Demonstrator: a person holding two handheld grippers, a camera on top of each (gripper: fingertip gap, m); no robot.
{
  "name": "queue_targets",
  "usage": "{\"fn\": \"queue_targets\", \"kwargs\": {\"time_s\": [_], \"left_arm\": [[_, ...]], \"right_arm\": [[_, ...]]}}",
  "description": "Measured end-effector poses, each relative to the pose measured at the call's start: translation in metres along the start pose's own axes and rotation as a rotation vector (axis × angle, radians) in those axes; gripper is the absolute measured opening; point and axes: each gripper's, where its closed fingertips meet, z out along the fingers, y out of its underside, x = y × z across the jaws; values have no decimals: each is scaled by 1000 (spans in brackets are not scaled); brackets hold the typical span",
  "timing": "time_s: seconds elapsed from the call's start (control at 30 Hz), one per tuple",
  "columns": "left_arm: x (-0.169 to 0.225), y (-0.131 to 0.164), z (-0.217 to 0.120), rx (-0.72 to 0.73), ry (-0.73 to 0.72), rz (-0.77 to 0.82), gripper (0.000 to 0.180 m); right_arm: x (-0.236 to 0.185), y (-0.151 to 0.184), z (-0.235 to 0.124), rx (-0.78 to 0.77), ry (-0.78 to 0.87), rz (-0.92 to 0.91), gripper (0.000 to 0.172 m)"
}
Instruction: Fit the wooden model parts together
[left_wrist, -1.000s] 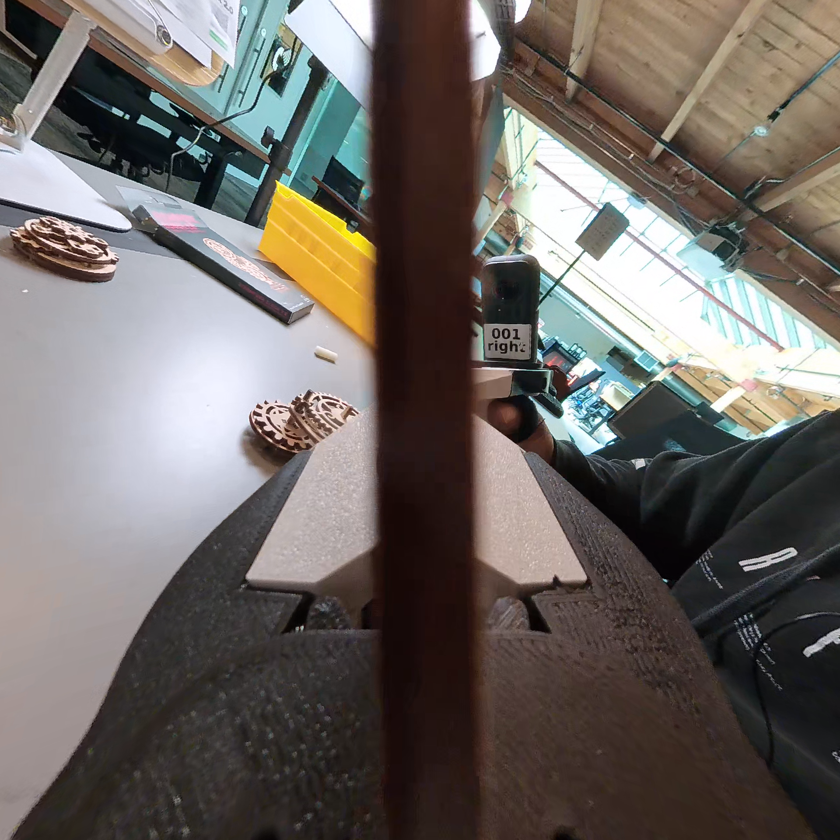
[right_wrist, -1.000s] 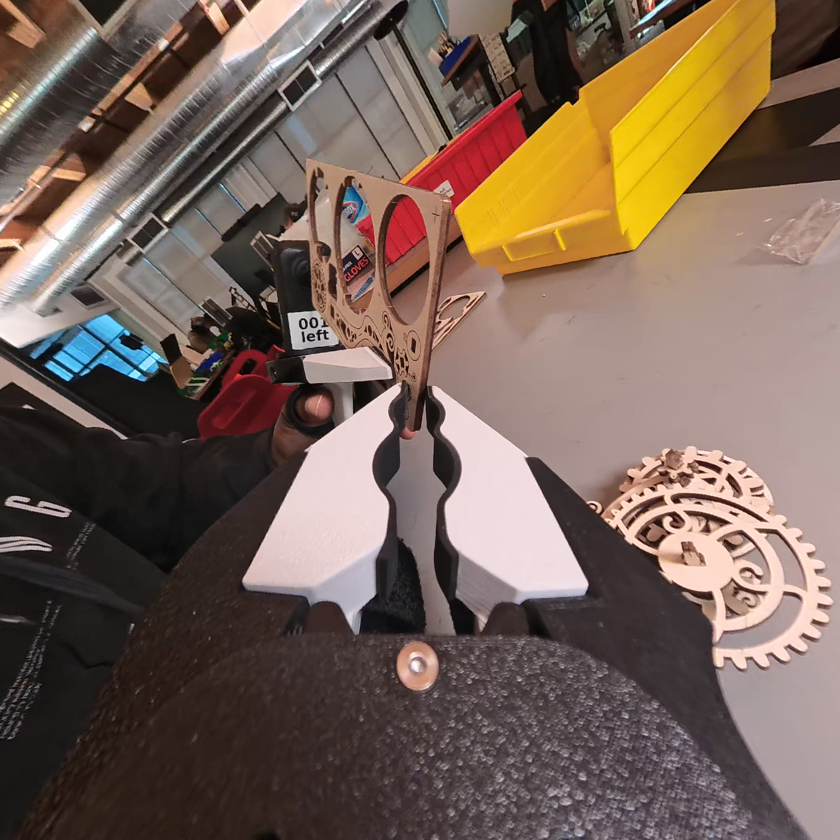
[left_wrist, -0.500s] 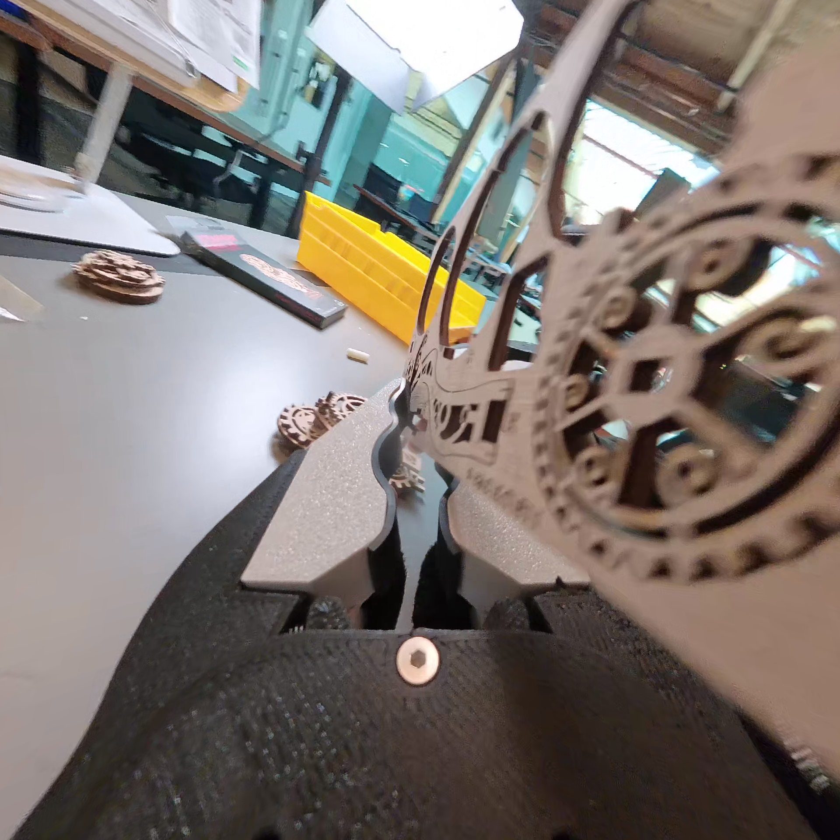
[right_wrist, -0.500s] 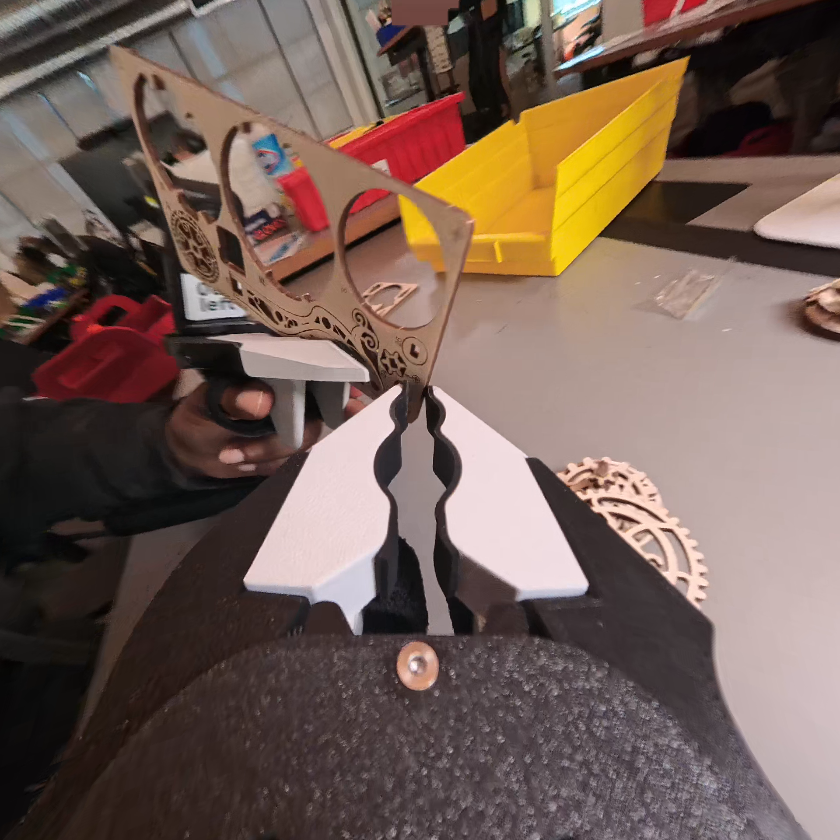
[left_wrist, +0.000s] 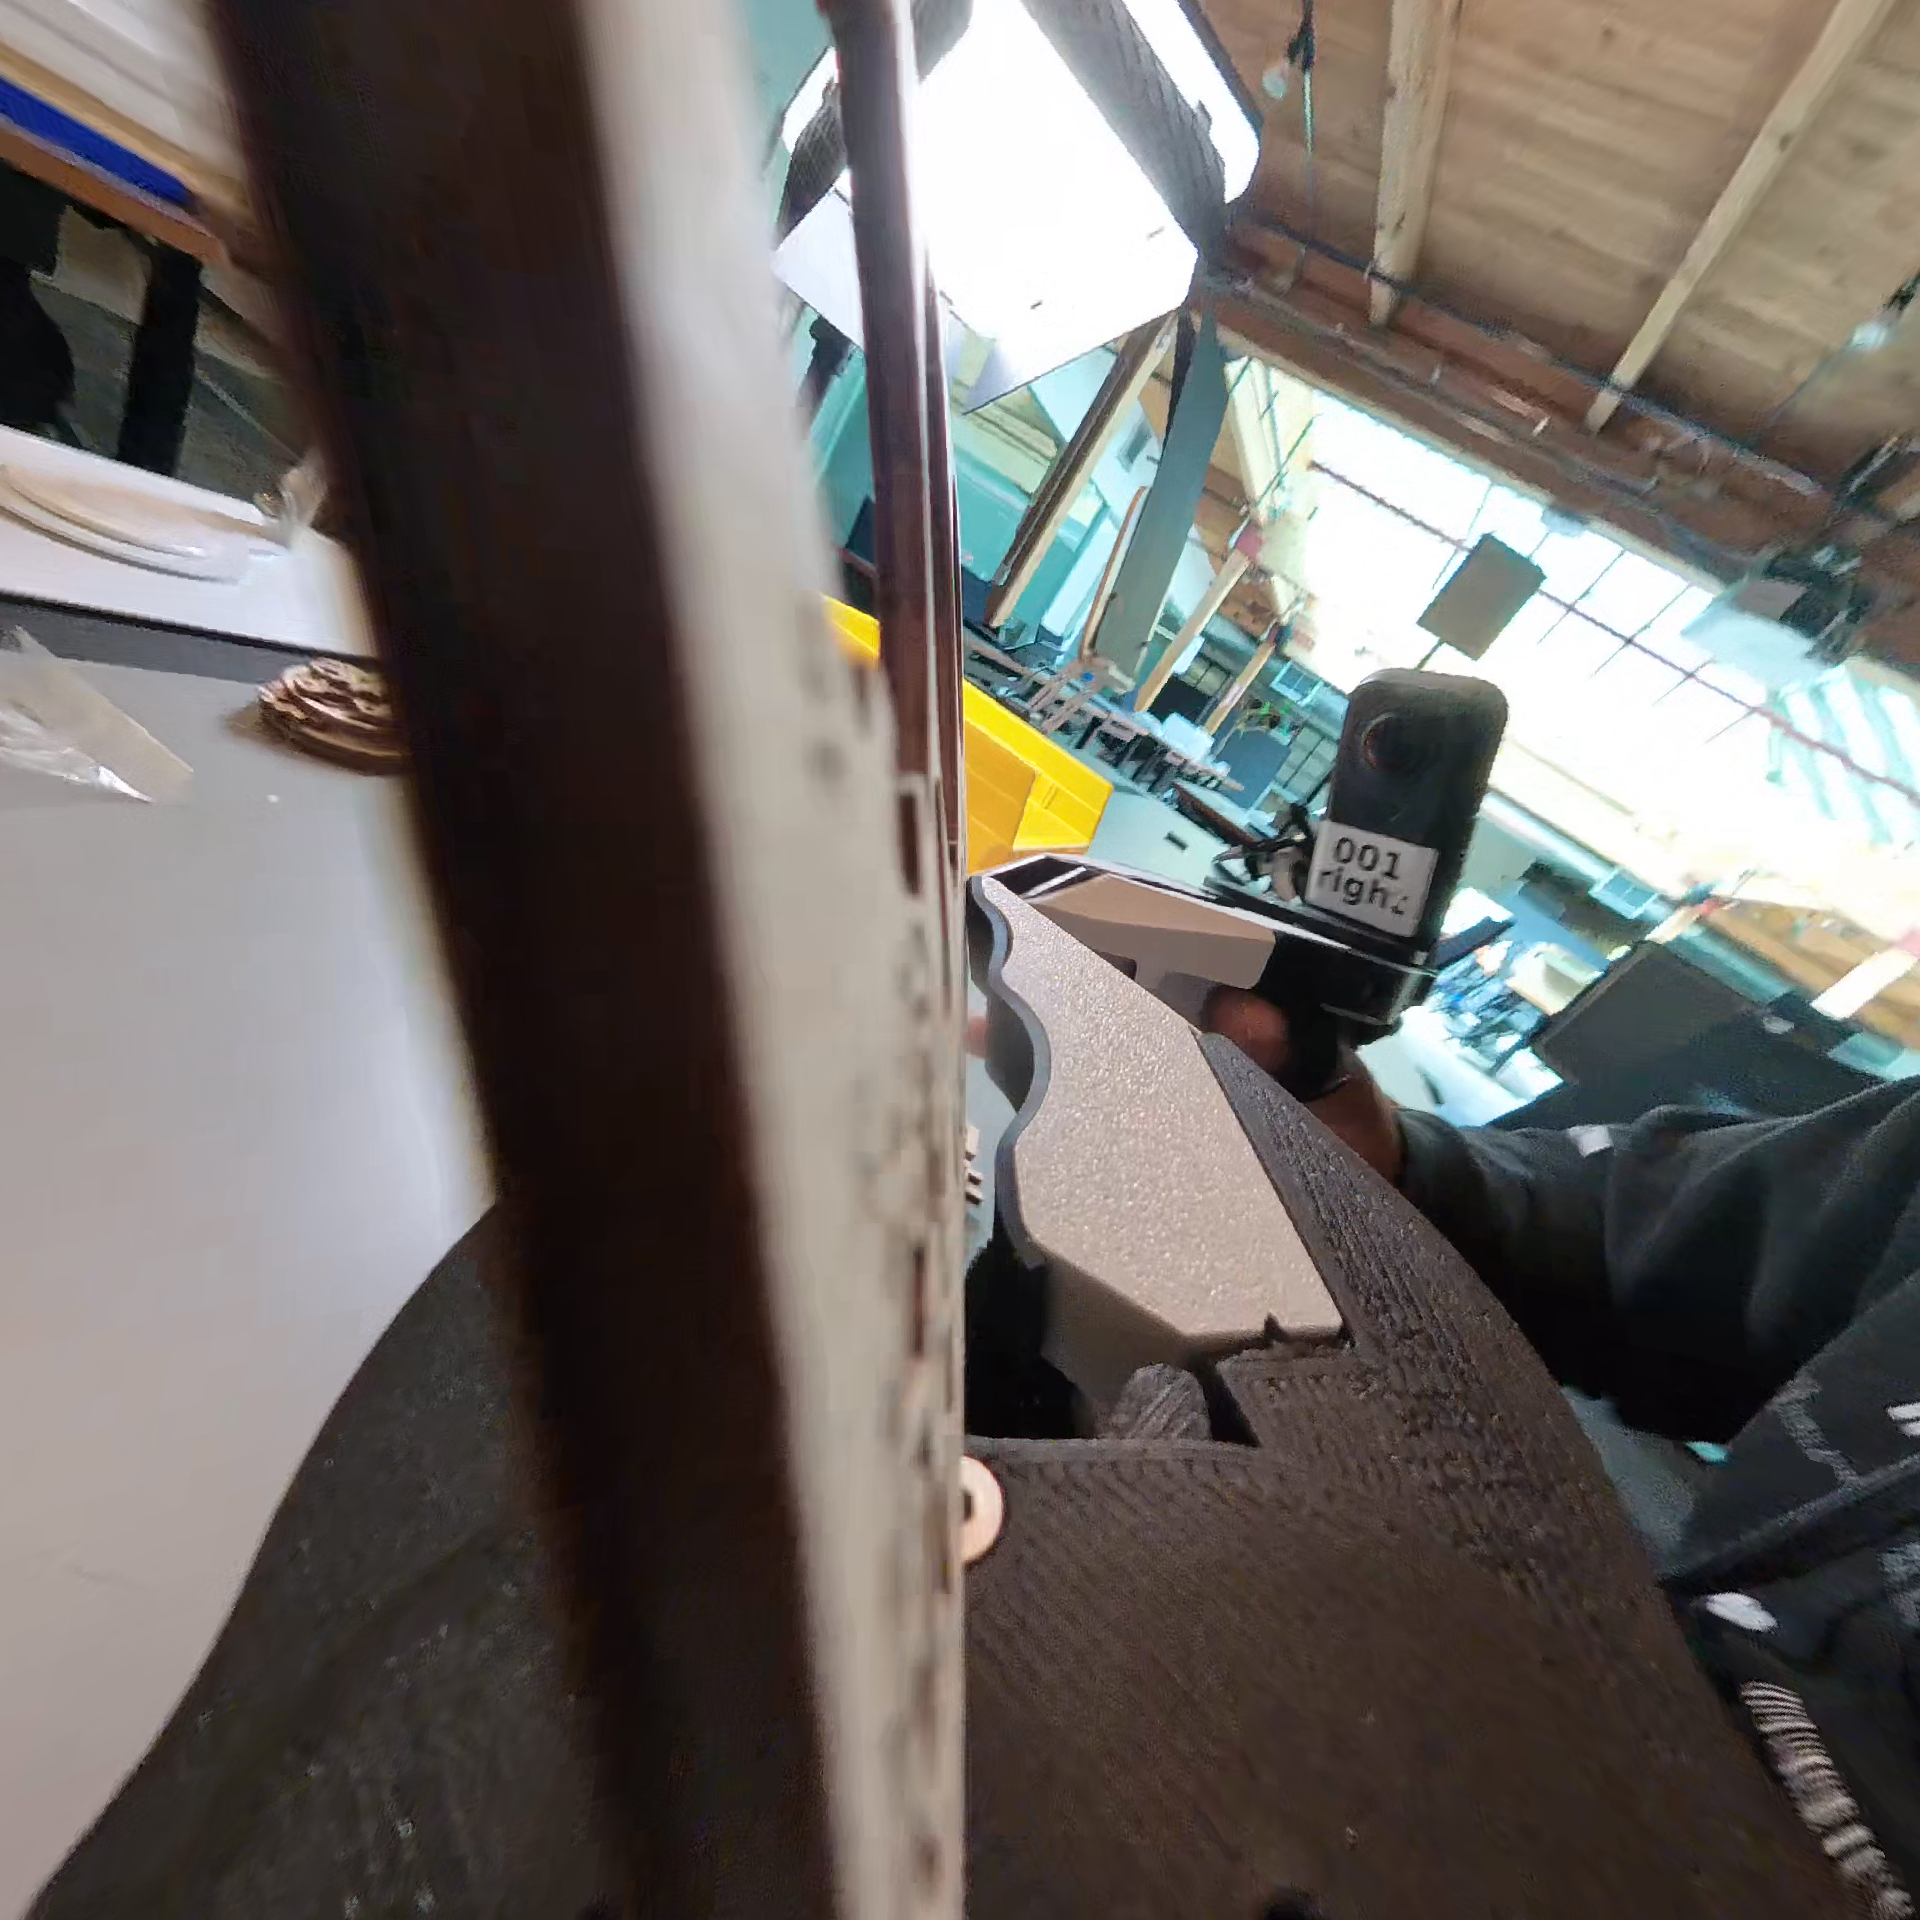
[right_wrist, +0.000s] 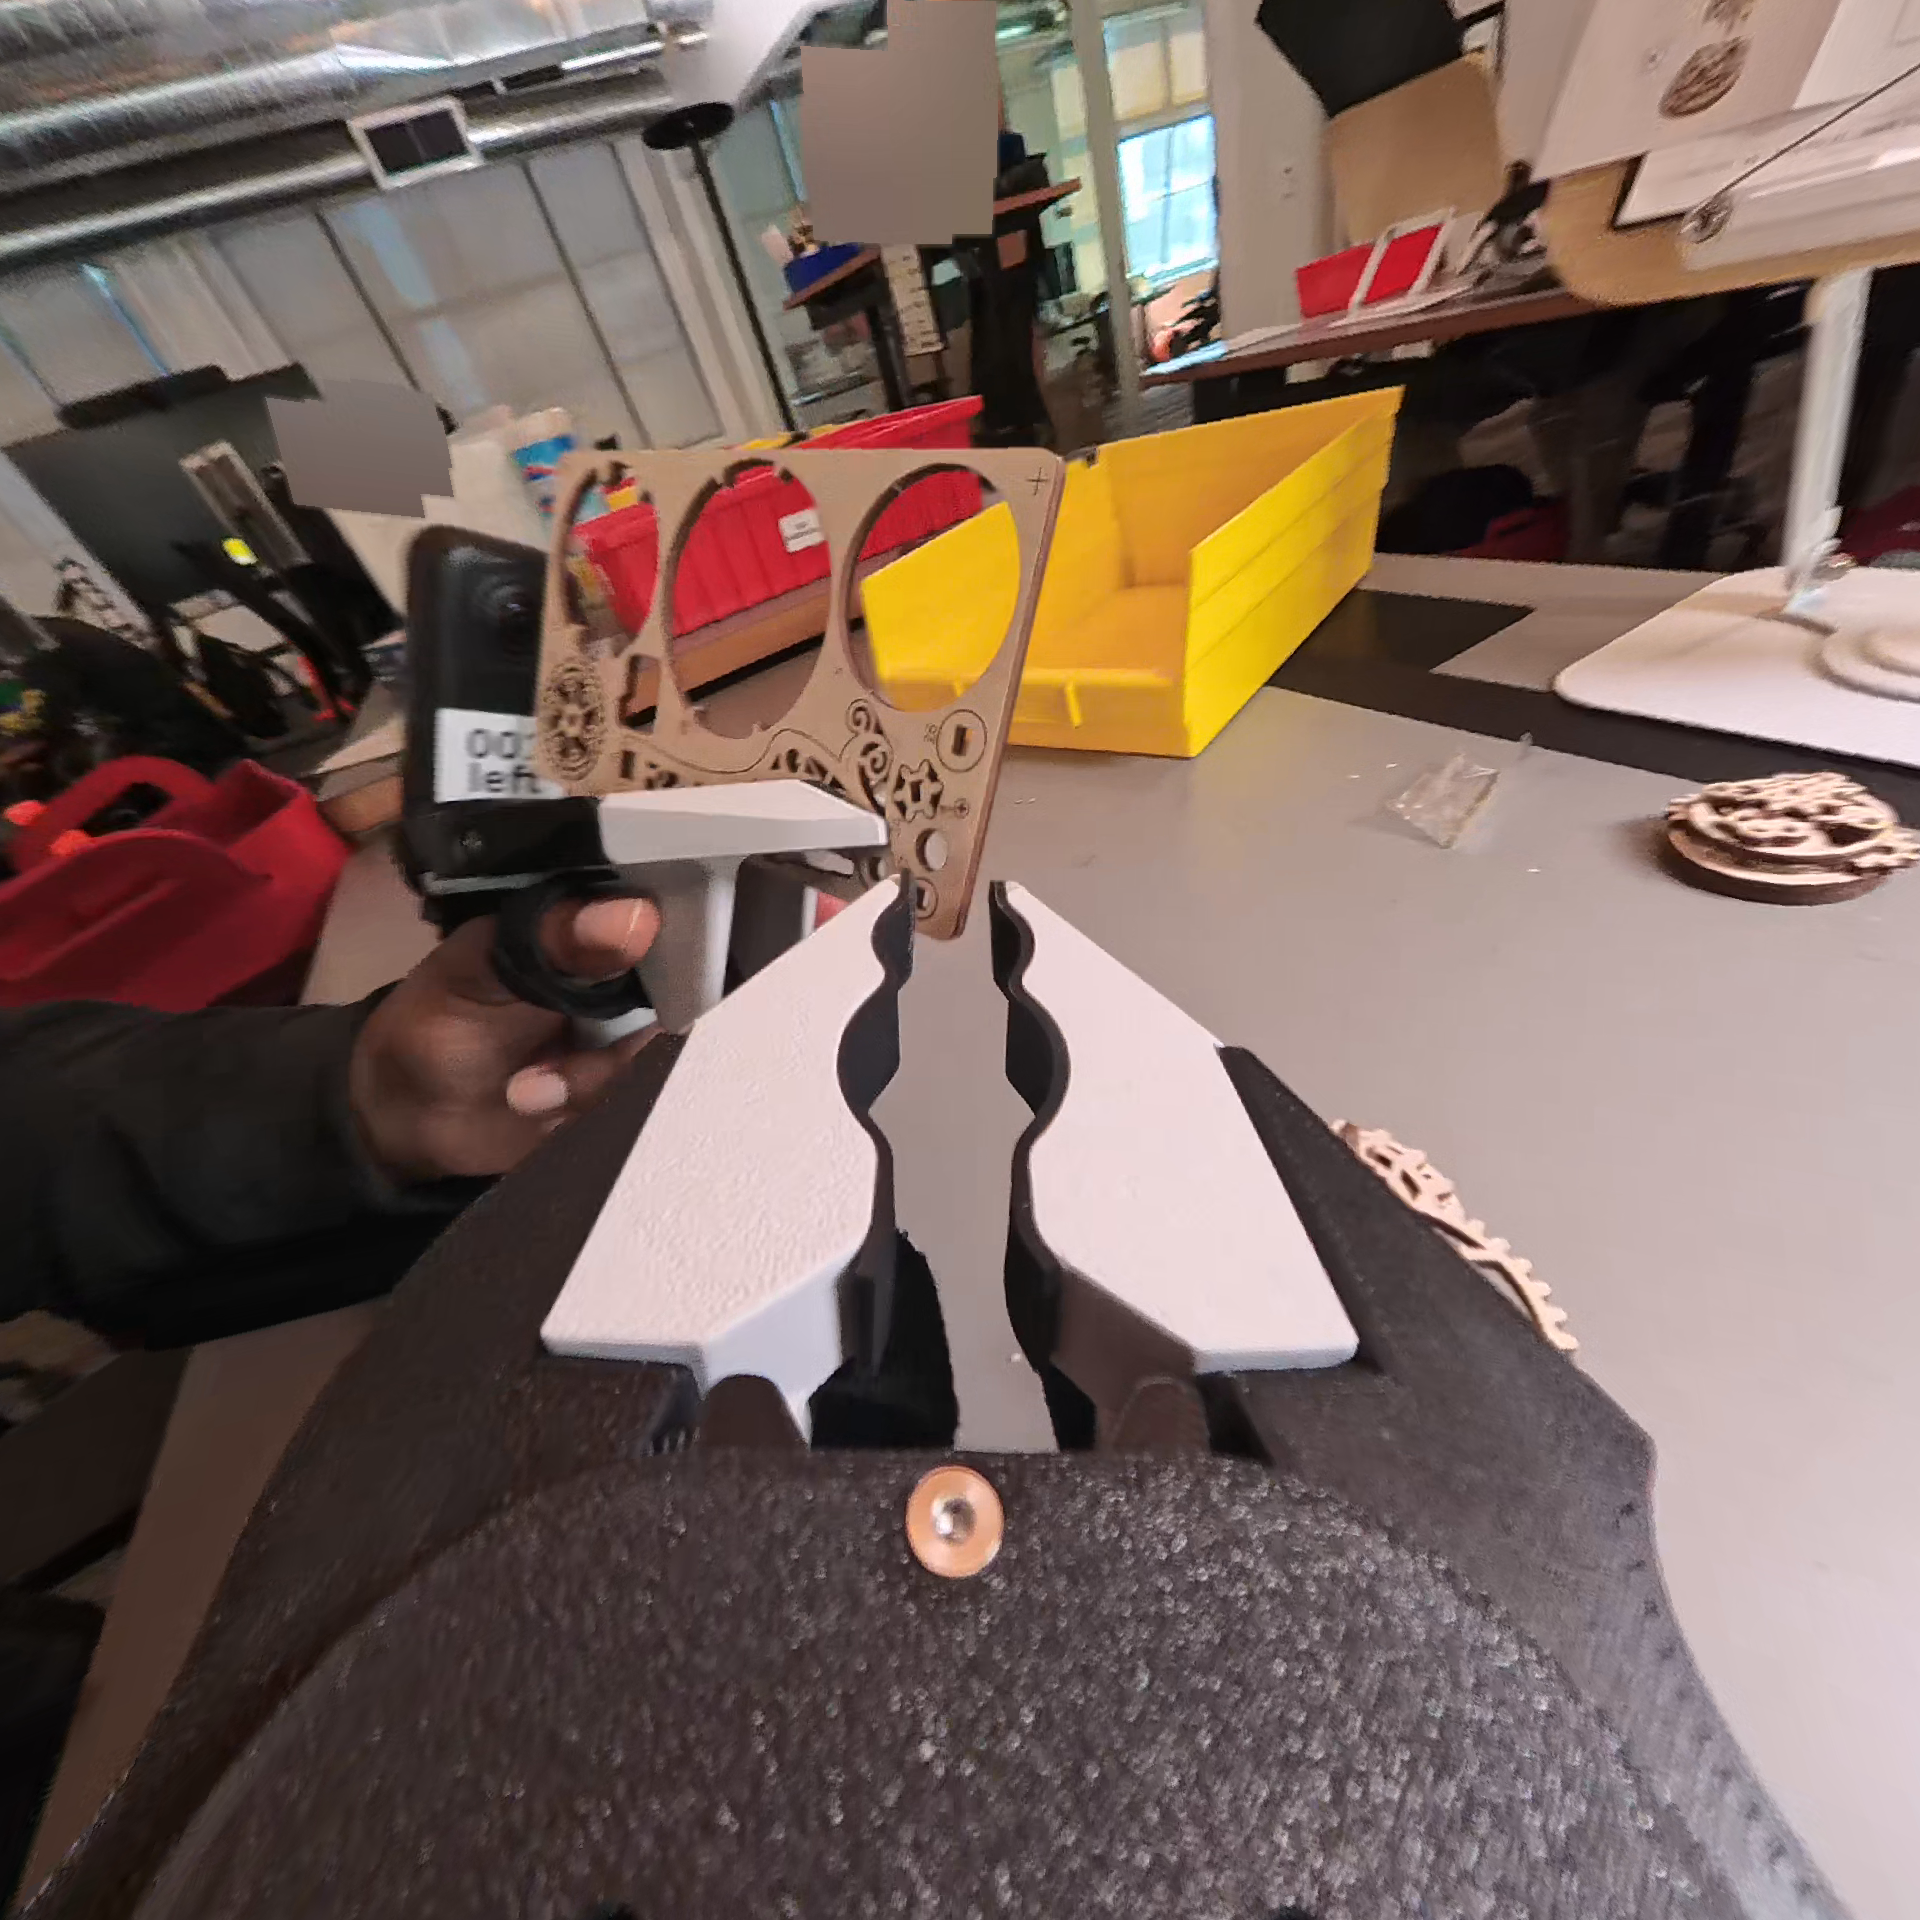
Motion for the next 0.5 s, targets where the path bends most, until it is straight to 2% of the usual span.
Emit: {"fn": "queue_targets", "kwargs": {"time_s": [0.17,0.5], "left_arm": [[0,-9,-4,54,92,-171,0],[17,-3,0,30,163,-149,1]], "right_arm": [[-15,3,0,-25,-164,128,22],[-15,0,-3,-11,-243,261,5]]}}
